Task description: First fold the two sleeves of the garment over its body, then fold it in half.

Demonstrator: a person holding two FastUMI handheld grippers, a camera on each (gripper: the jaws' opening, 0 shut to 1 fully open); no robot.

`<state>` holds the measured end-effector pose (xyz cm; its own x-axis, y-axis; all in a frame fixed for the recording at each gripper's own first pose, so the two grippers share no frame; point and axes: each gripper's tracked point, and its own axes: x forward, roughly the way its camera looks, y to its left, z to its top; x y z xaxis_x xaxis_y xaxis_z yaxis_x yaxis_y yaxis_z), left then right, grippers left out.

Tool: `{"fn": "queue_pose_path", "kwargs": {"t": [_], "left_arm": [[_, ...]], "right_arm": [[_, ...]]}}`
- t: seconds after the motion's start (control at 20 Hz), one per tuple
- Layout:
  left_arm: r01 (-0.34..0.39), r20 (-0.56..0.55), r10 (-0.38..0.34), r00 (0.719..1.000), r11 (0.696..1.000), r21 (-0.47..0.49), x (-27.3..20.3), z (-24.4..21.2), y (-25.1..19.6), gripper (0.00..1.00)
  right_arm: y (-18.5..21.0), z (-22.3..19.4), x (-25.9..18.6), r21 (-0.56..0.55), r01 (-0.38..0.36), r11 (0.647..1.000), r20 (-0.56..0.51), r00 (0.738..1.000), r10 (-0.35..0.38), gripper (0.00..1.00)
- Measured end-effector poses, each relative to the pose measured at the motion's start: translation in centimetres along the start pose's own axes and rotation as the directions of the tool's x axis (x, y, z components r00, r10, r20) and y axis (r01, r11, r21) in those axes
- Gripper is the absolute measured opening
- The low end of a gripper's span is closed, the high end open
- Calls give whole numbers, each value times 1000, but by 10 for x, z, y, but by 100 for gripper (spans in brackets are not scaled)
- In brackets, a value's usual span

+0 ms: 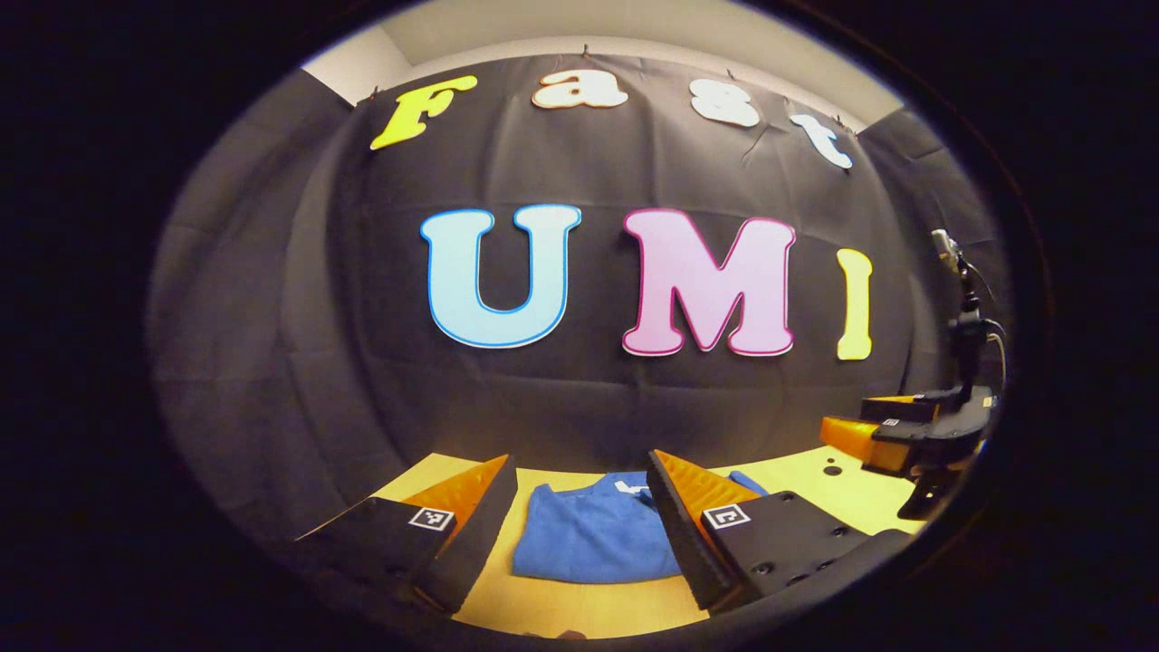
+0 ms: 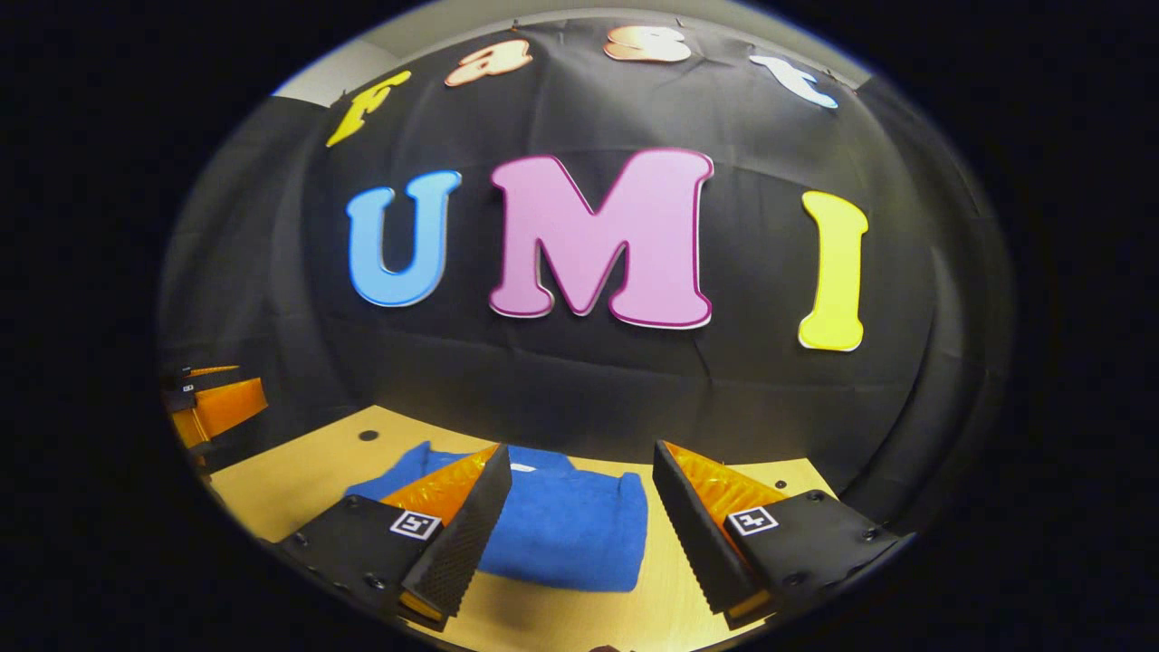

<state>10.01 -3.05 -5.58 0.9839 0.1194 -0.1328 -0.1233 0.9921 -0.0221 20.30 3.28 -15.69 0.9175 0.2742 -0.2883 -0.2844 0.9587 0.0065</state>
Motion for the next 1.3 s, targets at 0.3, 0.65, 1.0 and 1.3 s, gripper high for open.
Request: {"fn": "queue_pose_path", "kwargs": {"t": [0.3,0.65,1.0,1.3], "left_arm": [[16,82,-13,997,999,-33,-122,49,-1,82],[-5,215,-8,976,998,59,-205,77,9,83],[-50,215,43,976,998,28,-202,52,40,82],[-21,208,26,978,999,-26,-195,43,50,82]], "right_arm": [[38,31,-96,35,-17,999,52,999,15,98],[106,54,-153,15,-81,997,147,986,78,98],[153,64,-177,1,-162,987,195,968,159,98],[142,71,-186,5,-117,993,221,969,113,94]]}}
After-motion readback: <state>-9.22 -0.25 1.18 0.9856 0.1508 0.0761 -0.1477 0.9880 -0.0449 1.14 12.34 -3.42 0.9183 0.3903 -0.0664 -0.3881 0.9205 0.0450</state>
